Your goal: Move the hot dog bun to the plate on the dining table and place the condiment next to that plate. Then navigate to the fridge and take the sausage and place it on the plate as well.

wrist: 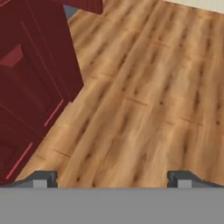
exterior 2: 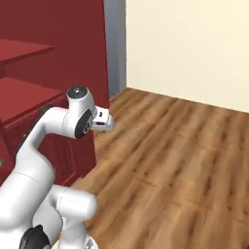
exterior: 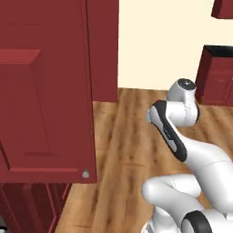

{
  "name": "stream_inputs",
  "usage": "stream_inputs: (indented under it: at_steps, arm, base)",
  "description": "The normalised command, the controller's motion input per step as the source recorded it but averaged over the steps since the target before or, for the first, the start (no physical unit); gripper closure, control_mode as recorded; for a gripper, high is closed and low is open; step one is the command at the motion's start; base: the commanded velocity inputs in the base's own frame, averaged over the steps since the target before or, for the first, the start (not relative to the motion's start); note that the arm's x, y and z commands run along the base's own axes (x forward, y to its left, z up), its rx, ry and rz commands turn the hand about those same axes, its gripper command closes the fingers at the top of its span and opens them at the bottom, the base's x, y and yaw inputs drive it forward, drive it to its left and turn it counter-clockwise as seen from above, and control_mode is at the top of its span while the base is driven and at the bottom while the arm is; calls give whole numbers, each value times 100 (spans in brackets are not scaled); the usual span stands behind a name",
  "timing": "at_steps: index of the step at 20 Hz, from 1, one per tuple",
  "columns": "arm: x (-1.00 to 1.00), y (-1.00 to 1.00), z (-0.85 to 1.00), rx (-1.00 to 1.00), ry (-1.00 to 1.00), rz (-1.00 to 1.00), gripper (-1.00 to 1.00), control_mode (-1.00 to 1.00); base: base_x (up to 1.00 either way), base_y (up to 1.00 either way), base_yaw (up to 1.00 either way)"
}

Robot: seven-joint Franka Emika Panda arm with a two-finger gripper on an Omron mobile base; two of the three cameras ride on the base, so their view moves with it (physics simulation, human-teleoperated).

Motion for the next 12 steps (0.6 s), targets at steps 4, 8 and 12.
stream_inputs:
  at_steps: [4, 8, 12]
  arm:
    - [0, 0, 0, 0, 0, 0, -100, 100]
    - [0, 0, 0, 0, 0, 0, -100, 100]
    - [0, 0, 0, 0, 0, 0, -100, 100]
  base:
    - [62, -22, 67]
    - [22, -27, 72]
    - [21, -29, 73]
